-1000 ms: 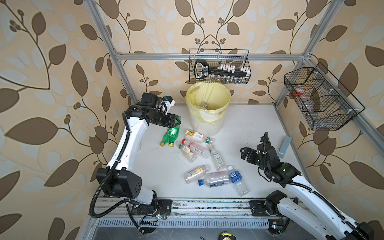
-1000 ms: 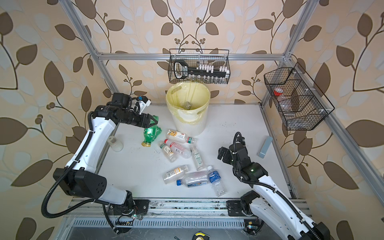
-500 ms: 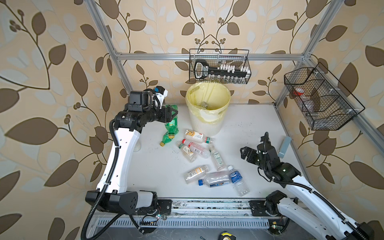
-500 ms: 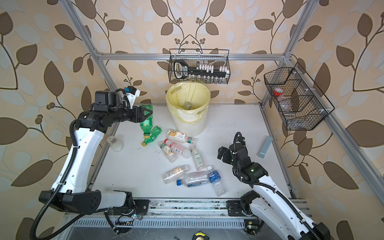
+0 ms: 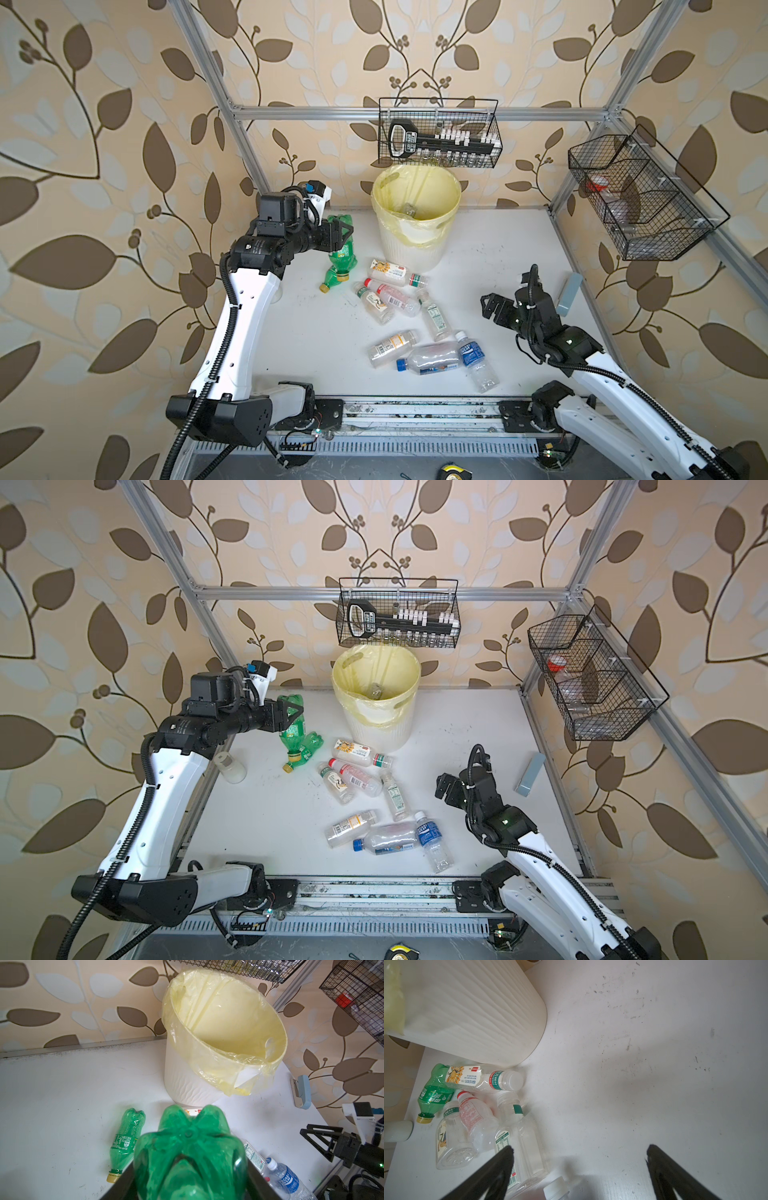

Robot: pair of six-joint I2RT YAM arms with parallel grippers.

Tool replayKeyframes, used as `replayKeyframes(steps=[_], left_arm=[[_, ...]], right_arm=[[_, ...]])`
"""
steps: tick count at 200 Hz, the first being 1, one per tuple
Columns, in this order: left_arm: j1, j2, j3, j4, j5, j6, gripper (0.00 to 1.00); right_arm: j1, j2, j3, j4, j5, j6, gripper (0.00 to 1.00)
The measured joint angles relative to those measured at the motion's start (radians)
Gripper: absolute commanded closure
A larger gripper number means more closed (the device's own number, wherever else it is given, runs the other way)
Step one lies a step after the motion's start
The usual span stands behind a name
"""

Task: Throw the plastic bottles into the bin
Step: 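Lift the green soda bottle with the left gripper toward the yellow bin, then hold the green bottle over the yellow bin and open the left gripper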

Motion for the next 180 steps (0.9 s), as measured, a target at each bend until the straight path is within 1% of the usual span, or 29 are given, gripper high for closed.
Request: replayKeyframes(steps=[20,37,52,66,73,96,100,103,108,109,110,112,124,145,164,180], left_arm=[[0.0,0.011,0.015,0.019,0.001,-0.031,0.63],[0.0,0.056,0.069,0.037,0.009,-0.07,0.63],[0.0,0.126,0.156,0.06,0.026,-0.112,0.63],[-0.008,0.211,0.26,0.085,0.031,-0.158,0.64],[-0.014,0.259,0.321,0.1,0.031,-0.183,0.62],[-0.064,0.438,0.546,0.136,0.016,-0.255,0.5],[-0.074,0.47,0.587,0.143,0.013,-0.265,0.44],[-0.086,0.499,0.624,0.146,0.007,-0.275,0.37],[-0.1,0.536,0.668,0.156,0.0,-0.285,0.14],[-0.105,0.546,0.68,0.159,-0.002,-0.29,0.08],[-0.106,0.55,0.686,0.161,-0.002,-0.293,0.04],[-0.112,0.564,0.702,0.166,-0.003,-0.297,0.02],[-0.148,0.634,0.764,0.199,-0.021,-0.315,0.01],[-0.189,0.708,0.801,0.201,-0.058,-0.313,0.01],[-0.206,0.732,0.804,0.187,-0.078,-0.311,0.01],[-0.2,0.726,0.803,0.183,-0.087,-0.299,0.01]], right_arm=[[0.0,0.001,-0.002,0.0,0.0,0.0,0.0],[0.0,0.001,-0.004,0.0,0.0,0.0,0.0],[0.0,0.0,-0.004,-0.001,-0.001,0.0,0.0],[0.0,-0.005,-0.005,-0.002,-0.004,0.0,0.0],[0.0,-0.009,-0.005,-0.003,-0.004,0.0,0.0],[0.0,-0.035,-0.005,-0.01,-0.004,0.001,0.0],[0.0,-0.039,-0.005,-0.013,-0.004,0.001,0.0],[0.0,-0.044,-0.005,-0.015,-0.004,0.001,0.0],[0.0,-0.051,-0.005,-0.019,-0.004,0.002,0.0],[0.0,-0.053,-0.005,-0.02,-0.004,0.002,0.0],[0.0,-0.054,-0.005,-0.02,-0.004,0.002,0.0],[0.0,-0.057,-0.005,-0.022,-0.004,0.002,0.0],[0.0,-0.074,-0.005,-0.032,-0.003,0.005,0.0],[0.0,-0.1,-0.005,-0.056,-0.003,0.012,0.0],[0.0,-0.116,-0.005,-0.079,-0.003,0.013,0.0],[0.0,-0.126,-0.005,-0.094,0.0,0.013,0.0]])
